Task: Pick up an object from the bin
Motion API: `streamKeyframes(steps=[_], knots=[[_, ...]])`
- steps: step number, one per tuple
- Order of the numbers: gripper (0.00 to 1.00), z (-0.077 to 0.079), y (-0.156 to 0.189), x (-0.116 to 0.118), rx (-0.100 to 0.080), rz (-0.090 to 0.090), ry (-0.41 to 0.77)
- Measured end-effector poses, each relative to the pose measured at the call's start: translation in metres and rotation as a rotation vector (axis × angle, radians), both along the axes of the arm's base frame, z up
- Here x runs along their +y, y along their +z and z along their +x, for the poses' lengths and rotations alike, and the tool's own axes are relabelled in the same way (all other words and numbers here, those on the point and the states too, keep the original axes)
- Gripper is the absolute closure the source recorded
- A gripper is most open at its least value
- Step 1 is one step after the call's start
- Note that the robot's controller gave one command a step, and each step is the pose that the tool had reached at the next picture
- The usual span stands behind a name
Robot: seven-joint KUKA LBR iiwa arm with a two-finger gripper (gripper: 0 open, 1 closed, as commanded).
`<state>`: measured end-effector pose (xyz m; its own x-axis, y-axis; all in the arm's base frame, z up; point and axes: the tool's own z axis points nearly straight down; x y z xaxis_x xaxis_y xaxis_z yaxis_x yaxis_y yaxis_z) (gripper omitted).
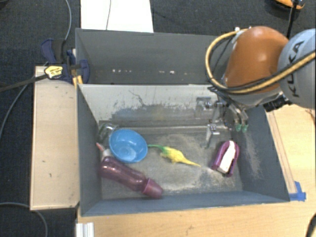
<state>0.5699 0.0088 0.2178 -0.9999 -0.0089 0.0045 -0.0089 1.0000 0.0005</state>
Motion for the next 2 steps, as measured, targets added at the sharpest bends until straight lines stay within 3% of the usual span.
streamKeyframes(steps=[2], knots=[[0.0,0.0022,0.0007,-0.0013,-0.013,0.001,0.002]])
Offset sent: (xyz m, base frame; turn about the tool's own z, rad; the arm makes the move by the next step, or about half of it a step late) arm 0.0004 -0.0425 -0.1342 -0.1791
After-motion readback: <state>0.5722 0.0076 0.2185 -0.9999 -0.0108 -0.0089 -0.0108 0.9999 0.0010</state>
